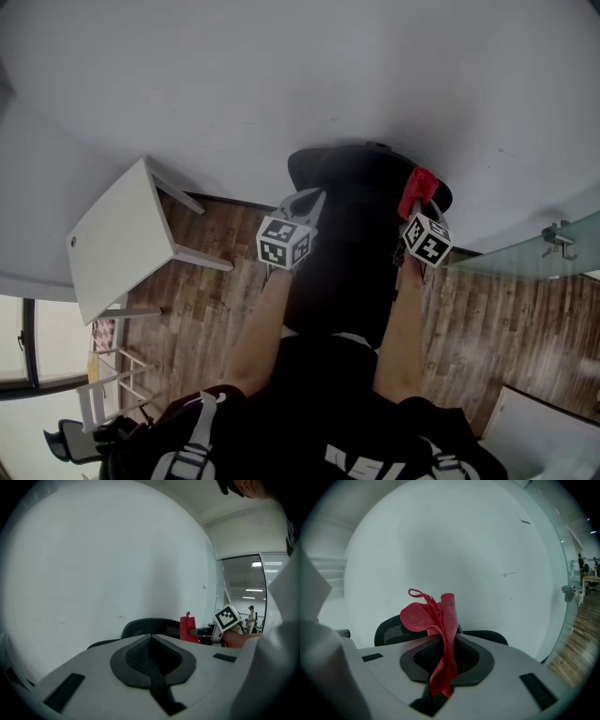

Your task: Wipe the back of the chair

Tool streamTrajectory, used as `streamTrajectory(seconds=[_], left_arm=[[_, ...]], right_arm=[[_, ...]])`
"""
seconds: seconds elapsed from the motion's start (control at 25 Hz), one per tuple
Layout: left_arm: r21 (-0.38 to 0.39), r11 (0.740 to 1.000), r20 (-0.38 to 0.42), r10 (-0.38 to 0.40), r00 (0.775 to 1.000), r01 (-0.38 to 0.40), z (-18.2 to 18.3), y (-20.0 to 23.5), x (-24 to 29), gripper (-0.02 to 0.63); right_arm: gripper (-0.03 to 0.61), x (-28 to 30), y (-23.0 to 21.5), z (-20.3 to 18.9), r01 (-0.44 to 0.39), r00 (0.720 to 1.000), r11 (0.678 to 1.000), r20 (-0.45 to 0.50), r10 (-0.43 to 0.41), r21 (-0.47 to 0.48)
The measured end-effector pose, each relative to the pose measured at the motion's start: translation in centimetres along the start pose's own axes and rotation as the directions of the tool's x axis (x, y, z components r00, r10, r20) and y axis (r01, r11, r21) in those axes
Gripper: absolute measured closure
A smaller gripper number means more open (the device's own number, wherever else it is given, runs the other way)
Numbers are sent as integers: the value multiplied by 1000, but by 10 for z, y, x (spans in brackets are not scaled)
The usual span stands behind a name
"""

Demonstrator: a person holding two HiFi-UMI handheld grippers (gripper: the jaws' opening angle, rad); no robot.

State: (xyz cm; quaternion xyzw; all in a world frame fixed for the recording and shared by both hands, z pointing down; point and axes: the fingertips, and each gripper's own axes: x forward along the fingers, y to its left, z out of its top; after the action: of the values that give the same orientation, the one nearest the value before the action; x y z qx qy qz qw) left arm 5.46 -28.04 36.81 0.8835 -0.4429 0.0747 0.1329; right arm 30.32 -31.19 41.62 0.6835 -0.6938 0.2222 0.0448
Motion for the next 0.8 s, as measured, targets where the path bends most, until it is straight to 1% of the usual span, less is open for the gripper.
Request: streamTrajectory(seconds=[0.08, 0.2, 0.32, 0.6, 0.8], left_arm=[[6, 1000, 3, -12, 1000, 12, -1, -3, -5, 591], [11, 1000, 5, -28, 1000, 28, -2, -4, -11, 591], [6, 999, 7, -44, 999, 44, -4, 0, -20, 591], [-18, 998, 28, -56, 998, 57, -8, 31, -49, 591], [-58, 998, 15, -37, 999, 37, -19, 76, -81, 591]], right_arm=[[505, -7, 0, 1, 3, 1000, 1000, 9, -3, 13], [505, -16, 7, 1, -21, 1000, 999, 24, 21, 33], [506, -22, 23, -1, -48, 998, 998, 35, 47, 37], [506, -24, 80, -11, -97, 995, 995, 32, 96, 13], [506, -19, 144, -20, -138, 990, 990, 25, 138, -1]])
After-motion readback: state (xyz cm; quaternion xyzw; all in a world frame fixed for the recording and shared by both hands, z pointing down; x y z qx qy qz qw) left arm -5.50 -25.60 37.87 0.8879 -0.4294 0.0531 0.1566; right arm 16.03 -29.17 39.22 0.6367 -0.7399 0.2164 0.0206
